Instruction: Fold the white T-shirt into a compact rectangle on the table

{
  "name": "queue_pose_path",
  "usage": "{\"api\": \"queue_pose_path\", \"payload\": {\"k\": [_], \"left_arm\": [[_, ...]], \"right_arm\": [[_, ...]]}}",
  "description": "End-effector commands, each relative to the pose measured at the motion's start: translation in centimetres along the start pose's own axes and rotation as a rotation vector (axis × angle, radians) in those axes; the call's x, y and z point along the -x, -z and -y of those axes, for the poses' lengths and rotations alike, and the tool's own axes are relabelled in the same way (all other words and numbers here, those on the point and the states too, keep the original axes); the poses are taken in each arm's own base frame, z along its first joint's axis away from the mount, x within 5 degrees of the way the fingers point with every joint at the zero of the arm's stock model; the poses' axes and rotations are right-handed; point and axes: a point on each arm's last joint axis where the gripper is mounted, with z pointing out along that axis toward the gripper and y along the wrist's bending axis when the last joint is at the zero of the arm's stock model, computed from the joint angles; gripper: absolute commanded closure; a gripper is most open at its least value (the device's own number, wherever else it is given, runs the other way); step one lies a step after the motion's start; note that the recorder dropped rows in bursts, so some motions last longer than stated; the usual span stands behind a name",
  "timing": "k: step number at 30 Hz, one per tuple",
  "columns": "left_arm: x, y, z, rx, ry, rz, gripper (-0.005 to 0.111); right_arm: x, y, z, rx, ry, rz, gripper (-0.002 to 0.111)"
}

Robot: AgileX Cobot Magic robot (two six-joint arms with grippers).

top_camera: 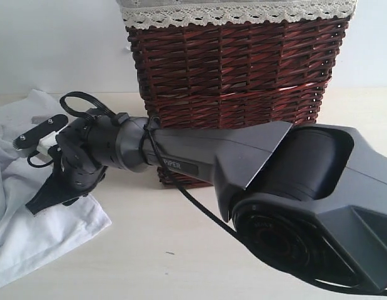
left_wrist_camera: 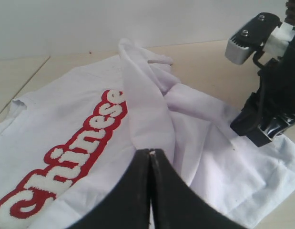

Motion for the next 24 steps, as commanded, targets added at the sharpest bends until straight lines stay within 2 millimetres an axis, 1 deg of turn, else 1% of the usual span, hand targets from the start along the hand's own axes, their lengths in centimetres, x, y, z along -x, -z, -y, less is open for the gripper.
{"api": "queue_pose_path", "payload": {"k": [1,3,6,9,12,14,15,17,20,24], "left_arm": [[0.1,0.0,0.0,-0.004,0.005,0.015,0.107],[0.1,0.0,0.0,-0.004,0.005,0.015,0.107],[0.1,0.0,0.0,-0.004,0.005,0.015,0.107],[0.1,0.0,0.0,-0.004,0.005,0.015,0.107],[0.1,0.0,0.0,-0.004,0.005,0.015,0.107],[0.1,0.0,0.0,-0.004,0.005,0.015,0.107],[0.1,0.0,0.0,-0.004,0.005,0.015,0.107],[0.1,0.0,0.0,-0.004,0.005,0.015,0.107],[0.1,0.0,0.0,-0.004,0.005,0.015,0.107],[0.1,0.0,0.0,-0.004,0.005,0.015,0.107]], "right_arm": [[0.3,0.7,0.3,-0.011,0.048,-0.027,0.108],[0.4,1.2,0.4,-0.015,0.054,-0.060,0.108],[1.3,2.9,0.5,-0.024,0.084,-0.087,0.108],[2.8,5.6,0.7,-0.030,0.080,-0.064,0.108],[4.2,8.8,0.7,-0.024,0.068,-0.024,0.108],[4.6,10.5,0.8,-0.027,0.065,-0.031,0.108],[4.6,11.0,0.9,-0.026,0.061,-0.043,0.108],[4.2,11.5,0.8,-0.011,0.047,-0.096,0.108],[3.4,11.5,0.3,0.039,0.028,-0.184,0.108],[2.6,11.2,-1.2,0.206,0.030,-0.247,0.108]]}}
